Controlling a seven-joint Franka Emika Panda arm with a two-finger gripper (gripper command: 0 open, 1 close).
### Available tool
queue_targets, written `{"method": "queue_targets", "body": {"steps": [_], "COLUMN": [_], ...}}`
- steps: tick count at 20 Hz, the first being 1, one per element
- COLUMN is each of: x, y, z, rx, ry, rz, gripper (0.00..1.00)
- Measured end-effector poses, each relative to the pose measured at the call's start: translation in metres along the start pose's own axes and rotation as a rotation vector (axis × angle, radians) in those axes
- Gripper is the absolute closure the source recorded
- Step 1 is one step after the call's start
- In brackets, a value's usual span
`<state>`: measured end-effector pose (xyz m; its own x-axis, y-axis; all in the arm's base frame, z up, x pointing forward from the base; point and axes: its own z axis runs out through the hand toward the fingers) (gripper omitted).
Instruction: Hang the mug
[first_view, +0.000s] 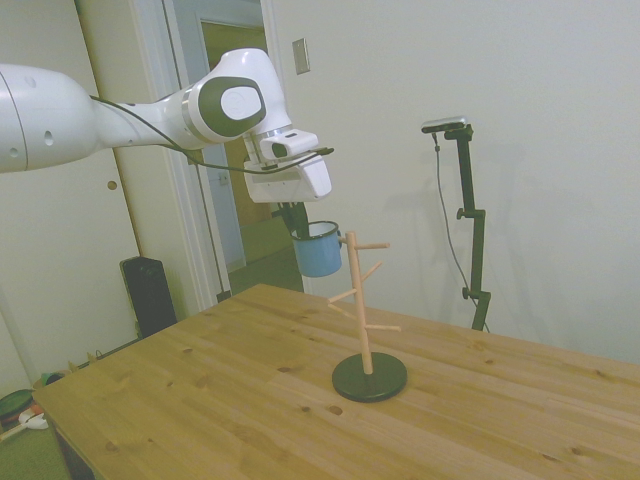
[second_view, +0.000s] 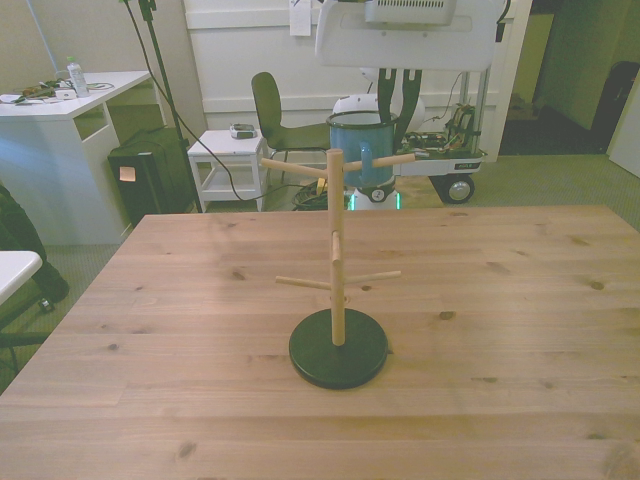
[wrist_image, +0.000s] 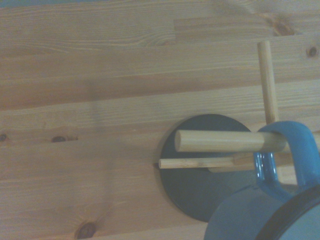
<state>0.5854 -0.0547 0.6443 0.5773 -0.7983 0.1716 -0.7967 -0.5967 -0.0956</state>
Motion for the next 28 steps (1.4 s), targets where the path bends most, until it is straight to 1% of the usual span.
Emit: {"method": "queue_targets", "body": {"steps": [19,21,24,26,28], "x": [-0.009,-0.020,-0.057,-0.087,-0.112], "y": [0.005,0.003,-0.002,-0.003,0.000], "z": [-0.001,0.001,0.011,0.028,0.054], "rx": [0.003,0.011,0.019,0.020,0.017], "ry": [-0.003,-0.005,-0.013,-0.019,-0.028], "rz": [-0.003,-0.011,-0.027,-0.042,-0.055], "gripper": [0.00,0.00,0.00,0.00,0.00]}}
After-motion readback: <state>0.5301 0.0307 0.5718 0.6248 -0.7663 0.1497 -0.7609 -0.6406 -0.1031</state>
